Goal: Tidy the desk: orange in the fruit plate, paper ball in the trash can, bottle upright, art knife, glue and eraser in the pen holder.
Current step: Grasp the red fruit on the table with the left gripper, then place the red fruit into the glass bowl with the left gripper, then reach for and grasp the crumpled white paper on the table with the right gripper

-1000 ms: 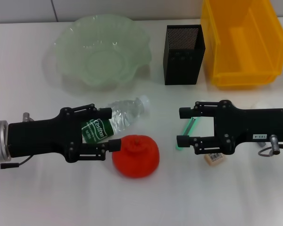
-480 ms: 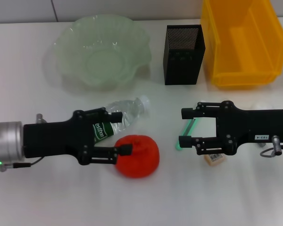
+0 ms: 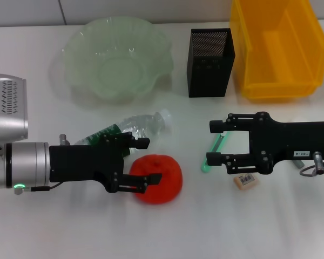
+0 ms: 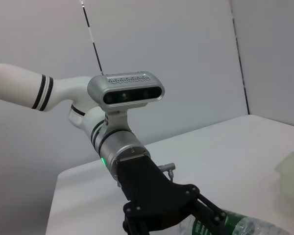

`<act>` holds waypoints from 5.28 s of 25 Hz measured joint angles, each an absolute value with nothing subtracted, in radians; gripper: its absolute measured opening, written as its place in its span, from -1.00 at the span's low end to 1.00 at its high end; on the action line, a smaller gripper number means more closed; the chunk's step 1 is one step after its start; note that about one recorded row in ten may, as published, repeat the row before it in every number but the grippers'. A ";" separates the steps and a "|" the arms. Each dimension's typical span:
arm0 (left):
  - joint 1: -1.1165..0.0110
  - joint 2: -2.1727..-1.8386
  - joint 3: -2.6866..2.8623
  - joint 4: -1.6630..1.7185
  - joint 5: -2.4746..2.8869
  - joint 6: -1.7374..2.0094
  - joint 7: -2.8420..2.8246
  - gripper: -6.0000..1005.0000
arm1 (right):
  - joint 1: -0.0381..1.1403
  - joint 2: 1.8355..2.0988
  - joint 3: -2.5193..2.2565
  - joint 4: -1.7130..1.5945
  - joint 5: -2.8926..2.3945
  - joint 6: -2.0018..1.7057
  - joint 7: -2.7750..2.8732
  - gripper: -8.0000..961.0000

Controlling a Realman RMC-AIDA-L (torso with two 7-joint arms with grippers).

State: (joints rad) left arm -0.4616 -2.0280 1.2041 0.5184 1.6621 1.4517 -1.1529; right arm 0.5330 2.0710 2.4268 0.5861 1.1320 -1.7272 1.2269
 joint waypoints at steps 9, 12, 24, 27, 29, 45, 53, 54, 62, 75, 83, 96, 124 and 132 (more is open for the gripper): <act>-0.463 -2.043 1.214 0.519 1.697 1.418 -1.154 0.50 | 0.536 2.071 2.427 0.586 1.132 -1.727 1.229 0.54; -0.468 -2.049 1.214 0.519 1.725 1.416 -1.154 0.49 | 0.538 2.071 2.427 0.586 1.132 -1.727 1.230 0.54; -0.490 -2.049 1.206 0.529 1.764 1.422 -1.167 0.07 | 0.538 2.071 2.427 0.586 1.132 -1.730 1.230 0.54; -0.490 -2.049 1.206 0.529 1.764 1.421 -1.167 -0.18 | 0.538 2.071 2.427 0.586 1.132 -1.732 1.230 0.54; -0.489 -2.049 1.206 0.529 1.764 1.421 -1.168 -0.34 | 0.538 2.071 2.427 0.586 1.132 -1.733 1.230 0.54; -0.458 -2.026 0.709 0.567 1.757 1.674 -1.236 -0.79 | 0.529 2.071 2.427 0.586 1.132 -1.728 1.230 0.54; -0.508 -2.067 0.519 0.524 1.747 1.514 -1.191 -0.87 | 0.529 2.073 2.428 0.583 1.132 -1.726 1.230 0.54; -0.522 -2.067 0.518 0.503 1.741 1.485 -1.175 -0.87 | 0.529 2.074 2.429 0.583 1.132 -1.725 1.228 0.54; -0.677 -2.072 0.520 0.337 1.677 1.134 -0.979 -0.83 | 0.529 2.076 2.431 0.581 1.132 -1.723 1.227 0.54; -0.728 -2.076 0.516 0.223 1.510 0.972 -0.822 -0.75 | 0.530 2.077 2.433 0.580 1.138 -1.720 1.229 0.54; -0.739 -2.078 0.519 0.219 1.508 0.955 -0.814 -0.21 | 0.533 2.077 2.430 0.579 1.140 -1.715 1.230 0.54; -0.548 -2.054 0.732 0.424 1.545 1.482 -1.159 0.61 | 0.532 2.077 2.435 0.584 1.141 -1.713 1.231 0.54; -0.373 -2.028 0.951 0.442 1.684 1.743 -1.066 0.60 | 0.646 2.044 2.276 0.954 1.106 -1.750 1.843 0.53; -0.384 -2.032 0.949 0.444 1.683 1.734 -1.038 0.59 | 0.746 2.029 2.126 1.250 0.738 -1.753 2.371 0.53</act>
